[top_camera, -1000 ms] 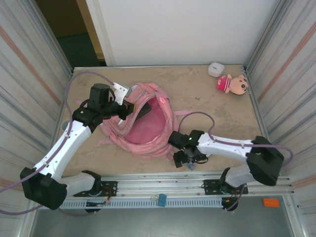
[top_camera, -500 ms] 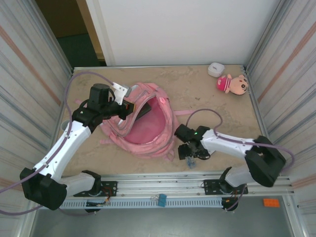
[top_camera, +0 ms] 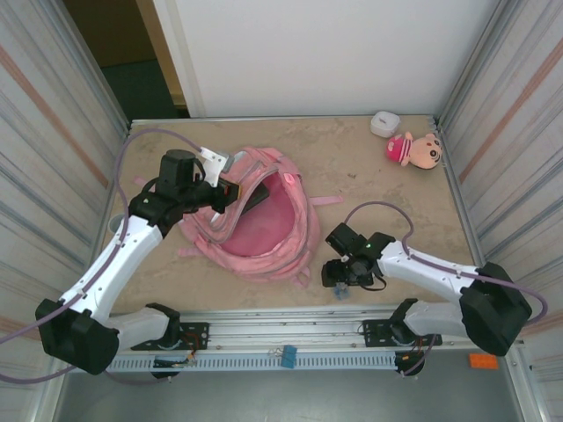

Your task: Pack the student bag

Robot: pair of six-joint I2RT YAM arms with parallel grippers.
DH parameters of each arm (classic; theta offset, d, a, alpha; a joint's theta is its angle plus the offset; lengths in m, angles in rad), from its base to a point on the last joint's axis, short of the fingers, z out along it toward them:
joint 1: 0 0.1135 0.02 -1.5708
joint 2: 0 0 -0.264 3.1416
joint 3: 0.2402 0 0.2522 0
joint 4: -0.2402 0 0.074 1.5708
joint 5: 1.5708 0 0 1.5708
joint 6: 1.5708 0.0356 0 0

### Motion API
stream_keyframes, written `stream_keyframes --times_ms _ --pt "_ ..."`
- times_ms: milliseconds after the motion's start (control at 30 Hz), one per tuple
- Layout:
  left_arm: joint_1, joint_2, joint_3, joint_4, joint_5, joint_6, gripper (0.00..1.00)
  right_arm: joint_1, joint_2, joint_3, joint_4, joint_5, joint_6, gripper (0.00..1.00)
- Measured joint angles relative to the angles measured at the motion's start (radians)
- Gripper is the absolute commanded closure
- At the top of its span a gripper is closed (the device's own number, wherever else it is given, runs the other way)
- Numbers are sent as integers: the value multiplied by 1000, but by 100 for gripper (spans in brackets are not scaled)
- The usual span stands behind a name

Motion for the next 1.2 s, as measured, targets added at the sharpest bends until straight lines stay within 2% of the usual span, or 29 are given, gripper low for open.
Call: stream_keyframes --times_ms 133,367,533,633,767,933,1067,1200 --pt "0 -5 -9 12 2 -4 100 -6 57 0 42 -23 -29 27" --pt "0 -10 -14 19 2 -4 100 -11 144 45 11 5 -67 48" --pt "0 -10 -14 19 2 -3 100 -11 146 50 2 45 -60 55" --pt "0 -10 -14 19 2 -3 100 -11 100 52 -18 78 -53 56" --pt "0 -10 -14 19 2 -3 100 -11 -39 97 -45 93 -26 57" --pt "0 -17 -14 19 2 -6 100 -11 -176 213 37 82 50 57" --pt "0 -19 -14 19 2 -16 100 -11 -183 280 150 43 135 56" --pt "0 -19 -14 21 3 -32 100 -2 -116 297 293 -23 256 56"
